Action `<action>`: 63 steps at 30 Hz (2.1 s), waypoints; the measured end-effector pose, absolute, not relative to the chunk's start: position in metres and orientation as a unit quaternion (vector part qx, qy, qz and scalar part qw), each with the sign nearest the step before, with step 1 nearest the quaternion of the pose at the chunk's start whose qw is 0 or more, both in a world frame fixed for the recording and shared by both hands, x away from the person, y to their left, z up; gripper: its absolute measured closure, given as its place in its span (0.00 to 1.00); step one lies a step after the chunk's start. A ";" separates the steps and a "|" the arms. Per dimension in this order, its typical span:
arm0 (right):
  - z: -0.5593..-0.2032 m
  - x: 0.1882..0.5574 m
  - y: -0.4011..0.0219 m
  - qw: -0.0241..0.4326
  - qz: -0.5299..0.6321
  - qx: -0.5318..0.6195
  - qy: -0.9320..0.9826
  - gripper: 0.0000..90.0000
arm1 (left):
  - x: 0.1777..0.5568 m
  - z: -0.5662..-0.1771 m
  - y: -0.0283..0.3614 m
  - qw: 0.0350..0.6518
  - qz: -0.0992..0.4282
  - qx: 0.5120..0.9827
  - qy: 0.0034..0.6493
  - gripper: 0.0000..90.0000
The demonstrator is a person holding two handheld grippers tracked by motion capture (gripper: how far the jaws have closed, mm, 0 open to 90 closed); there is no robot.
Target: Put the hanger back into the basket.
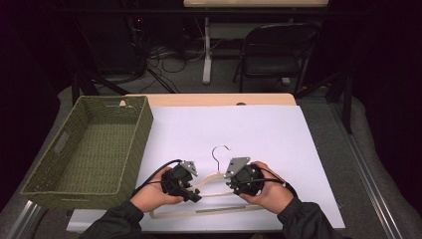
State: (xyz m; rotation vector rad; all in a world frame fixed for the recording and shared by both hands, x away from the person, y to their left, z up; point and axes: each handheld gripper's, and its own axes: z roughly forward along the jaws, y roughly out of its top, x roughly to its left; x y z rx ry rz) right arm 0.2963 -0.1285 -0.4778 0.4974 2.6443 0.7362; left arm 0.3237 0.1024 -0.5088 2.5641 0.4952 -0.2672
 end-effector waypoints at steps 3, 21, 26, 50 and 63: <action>-0.475 0.292 -0.135 0.156 0.275 0.180 0.931 0.57 | 0.320 -0.507 0.103 0.258 -0.102 0.944 0.178 0.82; -0.449 0.273 -0.198 0.165 0.314 0.238 0.904 0.45 | 0.313 -0.494 0.119 0.300 -0.089 0.933 0.177 0.97; -0.455 0.277 -0.209 0.168 0.314 0.259 0.898 0.46 | 0.312 -0.489 0.127 0.310 -0.070 0.927 0.197 0.97; -0.500 0.282 -0.240 0.159 0.311 0.318 0.881 0.52 | 0.296 -0.413 0.192 0.367 0.017 0.893 0.261 0.97; -0.507 0.284 -0.249 0.159 0.307 0.343 0.873 0.52 | 0.307 -0.386 0.236 0.374 0.057 0.878 0.293 0.97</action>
